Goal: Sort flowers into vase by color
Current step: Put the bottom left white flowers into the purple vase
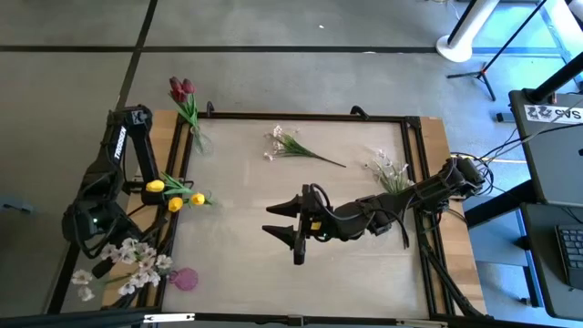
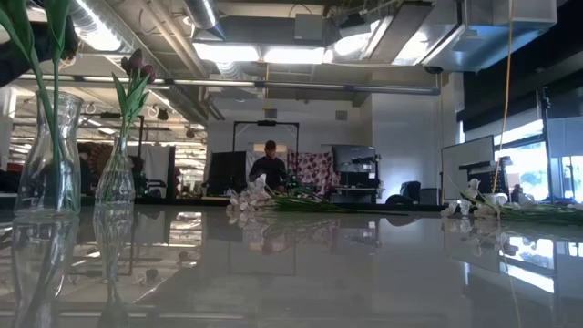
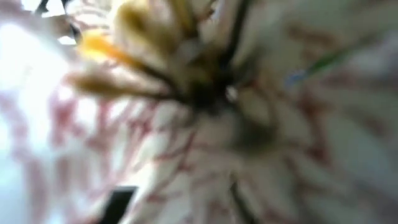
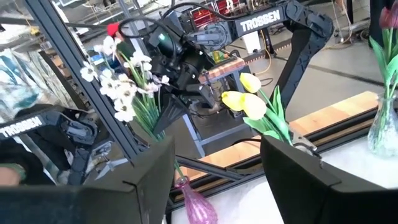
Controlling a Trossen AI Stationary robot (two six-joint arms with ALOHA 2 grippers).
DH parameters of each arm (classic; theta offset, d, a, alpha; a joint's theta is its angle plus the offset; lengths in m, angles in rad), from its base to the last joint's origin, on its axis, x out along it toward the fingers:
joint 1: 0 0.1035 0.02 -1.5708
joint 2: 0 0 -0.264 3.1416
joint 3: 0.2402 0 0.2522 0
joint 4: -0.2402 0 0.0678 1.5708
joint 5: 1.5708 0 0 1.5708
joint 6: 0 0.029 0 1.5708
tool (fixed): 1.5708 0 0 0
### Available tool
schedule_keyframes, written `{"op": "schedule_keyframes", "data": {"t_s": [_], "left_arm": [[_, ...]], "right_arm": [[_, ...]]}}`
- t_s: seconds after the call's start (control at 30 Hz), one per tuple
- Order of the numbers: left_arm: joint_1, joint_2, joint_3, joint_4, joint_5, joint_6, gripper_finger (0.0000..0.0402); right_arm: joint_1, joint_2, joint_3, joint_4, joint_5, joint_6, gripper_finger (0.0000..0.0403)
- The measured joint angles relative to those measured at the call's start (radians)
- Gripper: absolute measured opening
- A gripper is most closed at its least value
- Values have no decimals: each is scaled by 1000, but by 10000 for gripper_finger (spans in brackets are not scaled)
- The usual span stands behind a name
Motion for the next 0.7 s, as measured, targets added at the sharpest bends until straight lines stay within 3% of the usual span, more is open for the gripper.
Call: {"op": "schedule_keyframes", "data": {"t_s": [0.2,0.53,0.7], "left_arm": [[-46,-1,-30,-1,-1,-89,12],[-59,-1,-43,-11,2,-172,82],[-59,-1,-36,-17,81,-182,111]], "right_arm": [[0,0,0,-3,0,11,237],[-1,0,0,-8,0,11,237],[-1,0,0,-9,0,6,237]]}}
